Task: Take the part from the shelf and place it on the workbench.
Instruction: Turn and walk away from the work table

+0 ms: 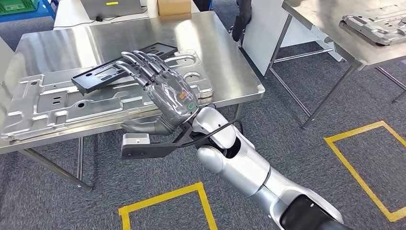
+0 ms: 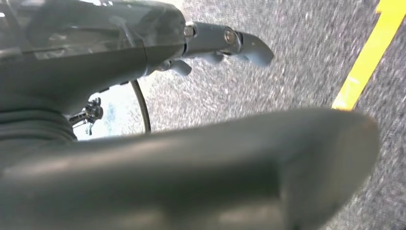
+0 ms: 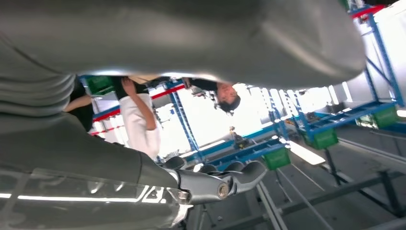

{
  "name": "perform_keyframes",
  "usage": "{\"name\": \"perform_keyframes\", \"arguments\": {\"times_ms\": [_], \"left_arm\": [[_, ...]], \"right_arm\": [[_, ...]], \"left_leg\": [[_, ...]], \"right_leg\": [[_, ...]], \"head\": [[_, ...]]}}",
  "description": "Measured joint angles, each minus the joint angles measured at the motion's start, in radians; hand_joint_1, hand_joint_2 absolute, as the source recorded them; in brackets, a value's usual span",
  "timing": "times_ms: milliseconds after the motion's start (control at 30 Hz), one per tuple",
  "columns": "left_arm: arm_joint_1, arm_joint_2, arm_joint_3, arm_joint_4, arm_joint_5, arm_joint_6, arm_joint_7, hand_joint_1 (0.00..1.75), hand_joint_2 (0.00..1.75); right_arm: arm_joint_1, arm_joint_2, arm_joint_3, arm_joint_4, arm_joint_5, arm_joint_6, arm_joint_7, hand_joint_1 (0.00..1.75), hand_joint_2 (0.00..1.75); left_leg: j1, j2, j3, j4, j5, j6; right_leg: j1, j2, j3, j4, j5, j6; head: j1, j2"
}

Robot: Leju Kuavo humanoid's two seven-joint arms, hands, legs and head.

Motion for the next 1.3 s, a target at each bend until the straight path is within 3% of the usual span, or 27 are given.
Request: {"name": "perform_keyframes", "arguments": {"times_ms": [100,133,167,200,267,333,433,467,533,600,633,667,700,767,833,900,967,1033,1100,1133,1167,1200,1233,1300], "left_arm": [[-0.001,-0.001,0.001,0.000,-0.001,0.000,0.000,0.00,0.00],[-0.001,-0.001,0.000,0.000,-0.001,0.000,0.000,0.00,0.00],[-0.001,-0.001,0.000,0.000,-0.001,0.000,0.000,0.00,0.00],[-0.001,-0.001,0.000,0.000,-0.001,0.000,-0.001,0.00,0.00],[-0.001,-0.001,0.001,0.000,-0.001,0.000,-0.004,0.00,0.00],[-0.002,-0.002,0.001,0.000,-0.002,0.000,-0.008,0.00,0.00],[-0.002,-0.004,0.000,0.001,-0.004,0.000,-0.015,0.00,0.00],[-0.001,-0.004,0.000,0.001,-0.005,0.000,-0.016,0.00,0.00],[0.000,-0.005,0.000,0.002,-0.006,0.000,-0.018,0.00,0.00],[0.000,-0.005,0.000,0.002,-0.006,0.000,-0.018,0.00,0.00],[0.000,-0.005,0.000,0.002,-0.006,0.001,-0.019,0.00,0.00],[0.000,-0.005,0.000,0.002,-0.007,0.002,-0.019,0.00,0.00],[0.000,-0.005,0.000,0.002,-0.006,0.003,-0.020,0.00,0.00],[-0.001,-0.005,0.001,0.002,-0.006,0.009,-0.023,0.00,0.00],[-0.003,-0.006,0.003,0.002,-0.005,0.018,-0.028,0.00,0.00],[-0.002,-0.007,0.007,0.003,-0.003,0.027,-0.034,0.00,0.00],[0.002,-0.008,0.010,0.004,-0.003,0.037,-0.038,0.00,0.00],[0.004,-0.009,0.014,0.004,-0.003,0.045,-0.041,0.00,0.00],[0.005,-0.009,0.015,0.004,-0.003,0.049,-0.043,0.00,0.00],[0.006,-0.009,0.016,0.005,-0.003,0.051,-0.045,0.00,0.00],[0.006,-0.009,0.016,0.005,-0.003,0.054,-0.046,0.00,0.00],[0.006,-0.009,0.016,0.005,-0.001,0.059,-0.047,0.00,0.00],[0.006,-0.009,0.017,0.005,0.003,0.064,-0.047,0.00,0.00],[0.007,-0.013,0.025,0.005,0.017,0.077,-0.043,0.00,0.00]], "right_arm": [[0.003,-0.001,0.000,0.002,-0.001,-0.002,0.000,0.00,0.00],[0.006,-0.002,0.000,0.003,-0.002,-0.002,0.000,0.00,0.00],[0.008,-0.002,0.000,0.004,-0.003,-0.002,0.000,0.00,0.00],[0.010,-0.003,0.000,0.005,-0.003,-0.002,0.000,0.00,0.00],[0.009,-0.003,0.000,0.006,-0.004,-0.002,-0.001,0.00,0.00],[0.005,-0.002,0.000,0.007,-0.006,-0.003,-0.003,0.00,0.00],[0.006,0.000,0.000,0.015,-0.014,-0.005,-0.008,0.00,0.00],[0.008,0.002,0.000,0.019,-0.017,-0.006,-0.011,0.00,0.00],[0.012,0.007,0.000,0.029,-0.028,-0.007,-0.018,0.00,0.00],[0.025,0.012,0.000,0.042,-0.046,-0.008,-0.026,0.00,0.00],[0.036,0.013,-0.001,0.053,-0.059,-0.008,-0.032,0.00,0.00],[0.049,0.014,-0.001,0.066,-0.075,-0.008,-0.040,0.00,0.00],[0.064,0.014,-0.003,0.083,-0.094,-0.007,-0.050,0.00,0.00],[0.095,0.014,-0.013,0.128,-0.146,-0.002,-0.076,0.00,0.00],[0.130,0.014,-0.033,0.187,-0.203,0.000,-0.102,0.00,0.00],[0.174,0.012,-0.059,0.264,-0.246,-0.016,-0.128,0.00,0.00],[0.230,0.006,-0.092,0.353,-0.283,-0.051,-0.162,0.00,0.00],[0.285,-0.002,-0.129,0.442,-0.312,-0.091,-0.206,0.00,0.00],[0.325,-0.008,-0.165,0.515,-0.331,-0.109,-0.235,0.00,0.00],[0.341,-0.010,-0.182,0.546,-0.346,-0.105,-0.232,0.00,0.00],[0.358,-0.013,-0.201,0.572,-0.368,-0.096,-0.221,0.00,0.00],[0.379,-0.018,-0.225,0.598,-0.397,-0.084,-0.211,0.00,0.00],[0.403,-0.024,-0.252,0.624,-0.429,-0.073,-0.204,0.00,0.00],[0.459,-0.047,-0.319,0.679,-0.510,-0.048,-0.198,0.00,0.00]], "left_leg": [[0.001,0.005,-0.036,0.001,0.026,0.010],[0.001,0.006,-0.049,0.002,0.035,0.010],[0.000,0.007,-0.060,0.002,0.043,0.009],[0.000,0.007,-0.071,0.002,0.052,0.008],[0.000,0.006,-0.087,0.003,0.067,0.004],[0.000,0.005,-0.097,0.001,0.082,-0.005],[0.004,0.004,-0.103,-0.008,0.104,-0.023],[0.004,0.003,-0.107,-0.005,0.097,-0.028],[0.006,0.002,-0.125,0.050,0.030,-0.033],[0.007,0.001,-0.153,0.173,-0.064,-0.035],[0.008,0.001,-0.160,0.231,-0.089,-0.037],[0.009,0.001,-0.154,0.262,-0.093,-0.039],[0.011,0.001,-0.132,0.259,-0.076,-0.041],[0.018,0.001,-0.044,0.152,-0.034,-0.050],[0.018,-0.004,0.037,0.026,-0.039,-0.055],[0.013,-0.011,0.055,-0.013,-0.054,-0.047],[0.014,-0.011,0.041,-0.006,-0.044,-0.029],[0.012,-0.009,0.022,-0.005,-0.027,-0.007],[0.006,-0.008,-0.004,-0.004,-0.008,0.006],[0.003,-0.006,-0.018,-0.003,0.002,0.009],[-0.001,-0.004,-0.031,-0.003,0.011,0.011],[-0.005,-0.002,-0.043,-0.003,0.019,0.013],[-0.009,-0.003,-0.053,-0.003,0.027,0.014],[-0.014,-0.006,-0.067,-0.003,0.041,0.014]], "right_leg": [[-0.002,0.000,-0.057,0.181,-0.127,0.006],[-0.002,0.000,-0.065,0.228,-0.146,0.007],[-0.002,0.000,-0.054,0.240,-0.145,0.007],[-0.002,0.000,-0.024,0.214,-0.127,0.006],[0.001,0.000,0.079,0.074,-0.086,0.000],[0.007,0.001,0.154,-0.044,-0.076,-0.008],[0.012,0.001,0.157,-0.075,-0.064,-0.019],[0.010,0.000,0.150,-0.079,-0.054,-0.025],[0.002,-0.003,0.130,-0.085,-0.031,-0.037],[0.003,-0.005,0.105,-0.083,-0.011,-0.045],[0.002,-0.005,0.092,-0.083,0.000,-0.045],[0.001,-0.006,0.078,-0.081,0.010,-0.043],[-0.001,-0.006,0.064,-0.079,0.019,-0.039],[-0.007,-0.007,0.035,-0.070,0.036,-0.028],[-0.006,-0.007,0.015,-0.058,0.049,-0.014],[-0.003,-0.008,0.007,-0.055,0.064,-0.005],[-0.004,-0.008,0.004,-0.053,0.063,0.003],[-0.006,-0.008,-0.012,-0.005,0.000,0.009],[-0.006,-0.007,-0.045,0.116,-0.101,0.010],[-0.005,-0.007,-0.058,0.179,-0.133,0.009],[-0.004,-0.007,-0.058,0.221,-0.144,0.008],[-0.002,-0.007,-0.041,0.229,-0.135,0.005],[0.001,-0.007,-0.006,0.200,-0.113,-0.001],[0.016,-0.008,0.103,0.057,-0.083,-0.027]], "head": [[0.009,0.000],[0.011,0.000],[0.012,0.000],[0.014,0.000],[0.019,0.000],[0.021,0.000],[0.022,0.000],[0.022,0.000],[0.014,0.000],[0.005,0.000],[0.002,0.000],[0.001,0.000],[0.000,0.000],[-0.001,0.000],[-0.003,0.000],[-0.003,0.000],[0.000,0.000],[0.005,0.000],[0.016,0.000],[0.021,0.000],[0.025,0.000],[0.027,0.000],[0.028,0.000],[0.029,0.000]]}}
